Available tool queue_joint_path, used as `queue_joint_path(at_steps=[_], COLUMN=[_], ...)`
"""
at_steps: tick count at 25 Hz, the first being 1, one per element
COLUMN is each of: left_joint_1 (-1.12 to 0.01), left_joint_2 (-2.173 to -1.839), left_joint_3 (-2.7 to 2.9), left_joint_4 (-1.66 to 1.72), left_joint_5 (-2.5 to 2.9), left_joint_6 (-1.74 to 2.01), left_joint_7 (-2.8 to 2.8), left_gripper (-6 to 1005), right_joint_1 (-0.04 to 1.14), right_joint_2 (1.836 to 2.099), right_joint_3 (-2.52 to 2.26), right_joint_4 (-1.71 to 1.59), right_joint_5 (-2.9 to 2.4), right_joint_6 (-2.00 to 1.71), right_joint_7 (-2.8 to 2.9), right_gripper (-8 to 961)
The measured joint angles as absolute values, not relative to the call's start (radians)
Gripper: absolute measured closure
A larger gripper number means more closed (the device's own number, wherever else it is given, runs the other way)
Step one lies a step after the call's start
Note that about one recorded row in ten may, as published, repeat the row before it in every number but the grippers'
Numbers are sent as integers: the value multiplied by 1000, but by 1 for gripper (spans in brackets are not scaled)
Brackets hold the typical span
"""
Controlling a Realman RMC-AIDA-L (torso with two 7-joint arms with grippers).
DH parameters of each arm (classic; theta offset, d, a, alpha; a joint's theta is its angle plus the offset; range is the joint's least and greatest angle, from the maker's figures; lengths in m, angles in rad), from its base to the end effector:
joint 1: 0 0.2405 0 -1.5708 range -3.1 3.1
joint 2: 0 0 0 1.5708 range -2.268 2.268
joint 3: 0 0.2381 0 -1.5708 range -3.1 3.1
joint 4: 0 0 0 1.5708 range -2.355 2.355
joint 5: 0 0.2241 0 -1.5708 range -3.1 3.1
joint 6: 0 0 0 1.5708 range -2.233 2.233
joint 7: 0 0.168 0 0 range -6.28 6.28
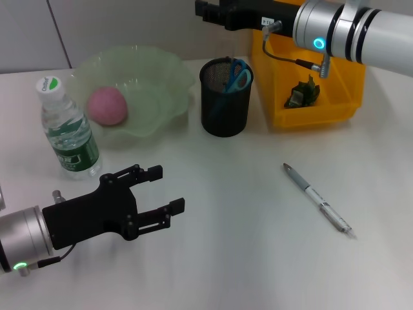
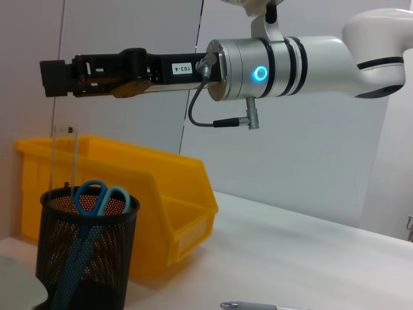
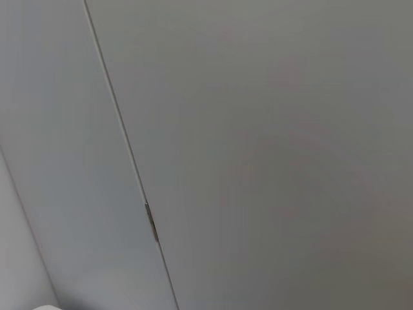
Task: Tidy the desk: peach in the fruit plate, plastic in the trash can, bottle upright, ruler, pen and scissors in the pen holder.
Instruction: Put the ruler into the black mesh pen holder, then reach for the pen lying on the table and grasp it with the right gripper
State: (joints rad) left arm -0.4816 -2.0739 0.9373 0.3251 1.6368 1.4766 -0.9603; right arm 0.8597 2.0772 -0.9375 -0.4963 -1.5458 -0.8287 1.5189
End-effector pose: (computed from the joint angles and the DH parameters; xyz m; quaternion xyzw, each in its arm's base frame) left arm -0.2529 0.3038 -0.0691 -0.9273 -0.1604 -0.3075 0.1408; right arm 0.1482 0.4862 -0.0209 -0.8560 0.2854 0.2957 0.3135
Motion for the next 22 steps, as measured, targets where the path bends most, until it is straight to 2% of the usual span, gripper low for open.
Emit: queue_joint_path(at_steps=[3, 22], left_joint_1=[-482, -499], left_joint_2=[-2074, -2074], left_joint_3=[937, 931], left_joint_4=[325, 325], left_joint_5=[1637, 1637], left_joint_6=[1477, 1490], left_joint_7=[-960, -960], left_gripper=[213, 212], right_joint_1=[856, 802], right_joint_2=[2078, 2082], right_joint_3=[-938, -933], right_joint_4=[-498, -537], right_joint_5=[-1545, -1447], right_joint_6=[-830, -882], right_joint_7=[1519, 1512], right_gripper=[332, 331])
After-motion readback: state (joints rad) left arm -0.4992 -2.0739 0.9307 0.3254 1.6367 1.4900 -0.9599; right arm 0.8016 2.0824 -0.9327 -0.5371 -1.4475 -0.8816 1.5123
